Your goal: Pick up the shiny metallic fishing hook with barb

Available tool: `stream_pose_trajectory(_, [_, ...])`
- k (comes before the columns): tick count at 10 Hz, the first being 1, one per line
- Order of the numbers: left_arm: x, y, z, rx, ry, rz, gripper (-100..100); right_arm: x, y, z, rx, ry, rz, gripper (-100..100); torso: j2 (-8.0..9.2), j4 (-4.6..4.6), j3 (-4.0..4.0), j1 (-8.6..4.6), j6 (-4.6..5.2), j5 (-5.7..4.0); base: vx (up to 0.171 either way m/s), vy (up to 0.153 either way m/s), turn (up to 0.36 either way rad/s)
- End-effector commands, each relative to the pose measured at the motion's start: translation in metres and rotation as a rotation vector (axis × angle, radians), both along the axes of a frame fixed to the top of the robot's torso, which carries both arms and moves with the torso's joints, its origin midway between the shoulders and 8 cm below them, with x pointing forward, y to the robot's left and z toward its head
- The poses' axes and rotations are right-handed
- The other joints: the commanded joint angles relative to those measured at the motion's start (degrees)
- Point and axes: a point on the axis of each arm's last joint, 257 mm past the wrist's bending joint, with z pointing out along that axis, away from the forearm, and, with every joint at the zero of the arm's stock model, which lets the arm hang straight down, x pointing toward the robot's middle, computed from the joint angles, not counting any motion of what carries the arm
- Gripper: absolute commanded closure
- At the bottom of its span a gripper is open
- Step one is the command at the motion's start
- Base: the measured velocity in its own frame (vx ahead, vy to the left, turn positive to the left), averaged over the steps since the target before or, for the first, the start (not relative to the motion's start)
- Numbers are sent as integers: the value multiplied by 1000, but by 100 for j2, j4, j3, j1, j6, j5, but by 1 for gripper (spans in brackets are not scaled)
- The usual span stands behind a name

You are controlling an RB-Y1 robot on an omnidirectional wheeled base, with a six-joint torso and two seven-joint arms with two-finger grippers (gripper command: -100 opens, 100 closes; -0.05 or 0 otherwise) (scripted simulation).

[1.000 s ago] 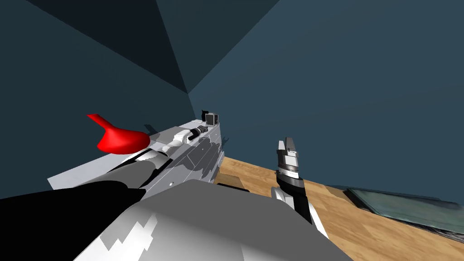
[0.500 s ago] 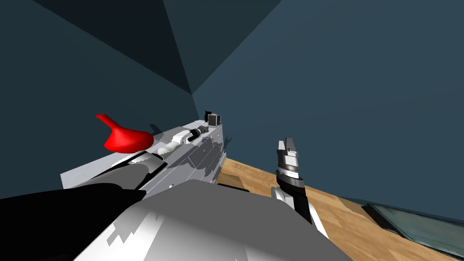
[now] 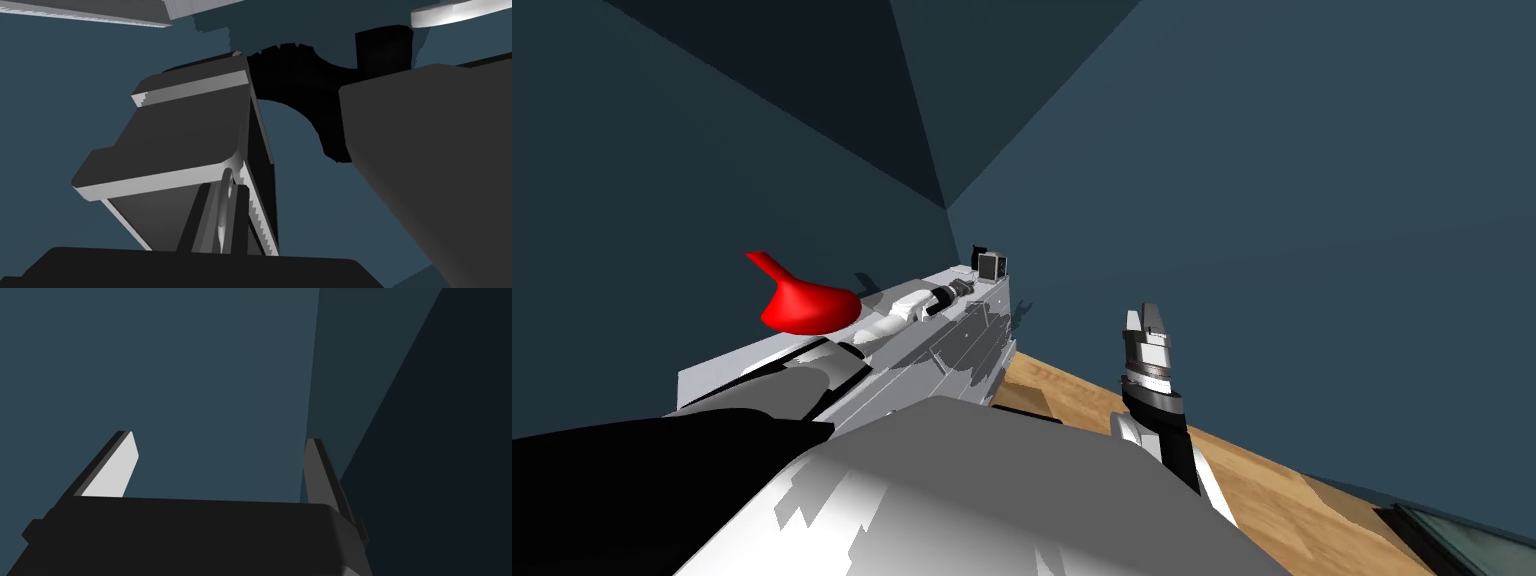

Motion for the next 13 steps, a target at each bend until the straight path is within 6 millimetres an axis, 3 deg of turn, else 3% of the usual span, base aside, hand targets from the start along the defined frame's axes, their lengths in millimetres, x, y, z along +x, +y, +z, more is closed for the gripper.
stream_pose_trajectory(1, [-2, -13, 6, -2, -11, -21, 100, 0, 0, 0, 0, 0, 0, 0, 0, 0, 0, 0, 0, 0, 58, -4, 14])
stream_pose_trajectory(2, [-2, -28, 15, -5, -29, -51, 100, 0, 0, 0, 0, 0, 0, 0, 6, 3, 3, -11, 18, -3, 11, 6, -62])
stream_pose_trajectory(3, [-16, -13, -9, 12, 14, -16, 100, 0, 0, 0, 0, 0, 0, 0, 19, 6, 11, -19, 24, -4, 94, 4, 225])
stream_pose_trajectory(4, [-16, -29, 0, 7, -3, -46, 100, 0, 0, 0, 0, 0, 0, 0, 7, 1, 5, -6, -7, 0, 115, 9, 187])
stream_pose_trajectory(6, [-17, -52, 13, 0, -29, -92, 100, 0, 0, 0, 0, 0, 0, 0, 5, 1, 2, -7, 20, 1, 32, 3, -5])
stream_pose_trajectory(7, [-18, -56, 15, -1, -33, -99, 100, 0, 0, 0, 0, 0, 0, 0, 18, 5, 10, -16, 25, 0, -6, -2, -21])
stream_pose_trajectory(8, [-31, -45, -6, 11, 9, -70, 100, 0, 0, 0, 0, 0, 0, 0, 30, 8, 17, -17, 22, 0, 87, 5, 247])
stream_pose_trajectory(10, [-35, -78, 10, -2, -22, -134, 100, 0, 0, 0, 0, 0, 0, 0, 3, 1, 2, -2, 11, 5, 85, -15, 112])
stream_pose_trajectory(11, [-36, -82, 12, -3, -27, -142, 100, 0, 0, 0, 0, 0, 0, 0, 5, 2, 2, -11, 28, 3, 24, 6, -64])
stream_pose_trajectory(12, [-49, -75, -8, 5, 14, -120, 100, 0, 0, 0, 0, 0, 0, 0, 14, 3, 7, -11, 28, 4, 94, 4, 248])
stream_pose_trajectory(13, [-53, -90, -3, -3, 5, -149, 100, 0, 0, 0, 0, 0, 0, 0, 6, -3, 2, 5, -3, 11, 116, -15, 218])
